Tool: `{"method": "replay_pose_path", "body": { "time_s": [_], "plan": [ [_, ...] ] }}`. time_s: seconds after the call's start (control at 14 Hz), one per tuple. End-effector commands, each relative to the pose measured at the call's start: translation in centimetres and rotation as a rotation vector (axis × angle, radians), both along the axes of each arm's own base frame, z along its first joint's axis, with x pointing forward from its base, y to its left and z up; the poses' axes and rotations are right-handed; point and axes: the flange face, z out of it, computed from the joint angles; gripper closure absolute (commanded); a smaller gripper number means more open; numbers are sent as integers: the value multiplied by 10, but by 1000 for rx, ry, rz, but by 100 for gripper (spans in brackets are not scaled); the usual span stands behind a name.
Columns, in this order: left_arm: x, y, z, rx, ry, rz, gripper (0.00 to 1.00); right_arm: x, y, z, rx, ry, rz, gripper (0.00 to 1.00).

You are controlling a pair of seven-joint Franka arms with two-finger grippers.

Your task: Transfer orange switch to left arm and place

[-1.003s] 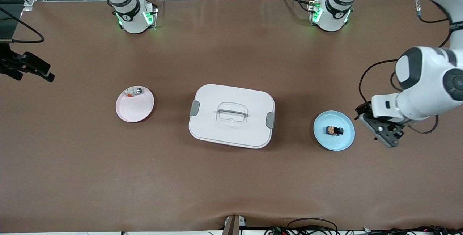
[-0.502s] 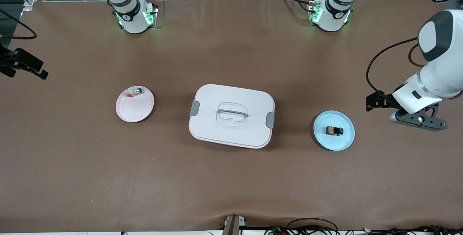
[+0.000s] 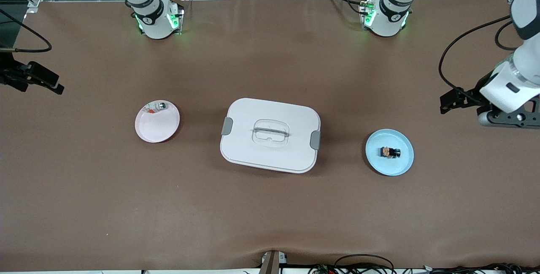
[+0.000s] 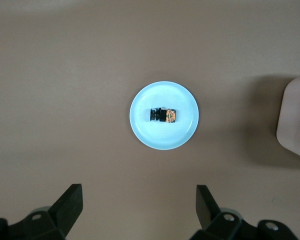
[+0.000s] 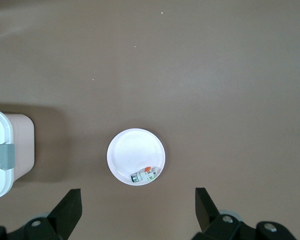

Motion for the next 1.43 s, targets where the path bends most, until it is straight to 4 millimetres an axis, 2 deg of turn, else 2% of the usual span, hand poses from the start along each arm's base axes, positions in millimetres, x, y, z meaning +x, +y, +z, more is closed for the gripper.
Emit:
{"method": "replay_pose_path", "body": {
  "time_s": [0.0,0.36,0.72,0.86,1.36],
  "plan": [
    [-5,0,25,13,17,30,0,-17,-1,6,1,-21,-6,0],
    [-27,-9,52,31,22,18,0,-26,1,19,-2,-35,-3,0],
    [-44,12,73,31,23,37,0,-37,4,25,-1,-33,-2,0],
    [-55,3,82,33,25,35,0,-41,6,25,2,-30,-3,0],
    [-75,1,100,39,40,36,0,-62,10,34,-6,33,9,0]
  ]
}}
